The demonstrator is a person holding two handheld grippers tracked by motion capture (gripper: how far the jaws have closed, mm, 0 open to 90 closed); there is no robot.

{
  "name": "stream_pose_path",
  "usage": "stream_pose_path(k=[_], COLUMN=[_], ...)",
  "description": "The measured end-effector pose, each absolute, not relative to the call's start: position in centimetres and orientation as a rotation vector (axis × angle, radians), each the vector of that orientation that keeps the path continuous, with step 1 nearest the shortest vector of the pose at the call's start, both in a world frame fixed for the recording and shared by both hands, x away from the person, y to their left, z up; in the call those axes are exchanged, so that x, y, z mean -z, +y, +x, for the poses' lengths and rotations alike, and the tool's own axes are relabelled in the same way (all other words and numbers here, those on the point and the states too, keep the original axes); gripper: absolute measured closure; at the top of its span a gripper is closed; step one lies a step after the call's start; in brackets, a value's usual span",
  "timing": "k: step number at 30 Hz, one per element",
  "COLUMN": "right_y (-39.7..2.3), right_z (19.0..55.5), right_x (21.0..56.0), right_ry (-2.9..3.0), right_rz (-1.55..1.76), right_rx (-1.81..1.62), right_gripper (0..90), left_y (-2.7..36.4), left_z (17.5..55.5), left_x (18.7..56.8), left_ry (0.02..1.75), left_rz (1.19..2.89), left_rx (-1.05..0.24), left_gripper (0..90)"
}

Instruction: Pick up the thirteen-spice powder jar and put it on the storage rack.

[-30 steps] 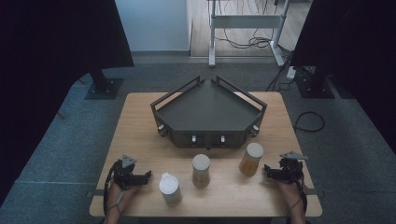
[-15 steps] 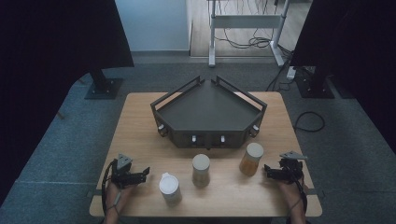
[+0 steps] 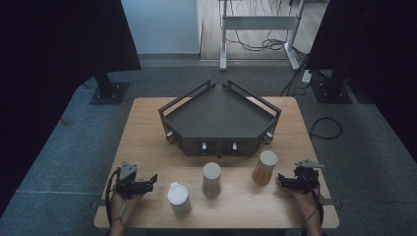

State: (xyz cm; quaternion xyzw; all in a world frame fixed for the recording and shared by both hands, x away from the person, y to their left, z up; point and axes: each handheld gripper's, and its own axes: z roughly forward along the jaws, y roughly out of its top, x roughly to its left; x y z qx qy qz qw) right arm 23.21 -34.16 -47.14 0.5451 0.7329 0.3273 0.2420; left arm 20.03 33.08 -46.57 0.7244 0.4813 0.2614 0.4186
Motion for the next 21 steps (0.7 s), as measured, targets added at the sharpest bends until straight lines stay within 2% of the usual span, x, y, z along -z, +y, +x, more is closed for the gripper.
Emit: stream_pose_path(k=[21], right_y=[-34.2], right_z=[23.2], right_x=[47.1], right_ry=[2.009], right_rz=[1.485], right_rx=[-0.898], right_gripper=[4.3], left_y=[33.2], left_z=[18.4], left_x=[46.0], left_ry=[1.129], left_rz=[1.725], left_rx=[-0.695], left_gripper=[4.7])
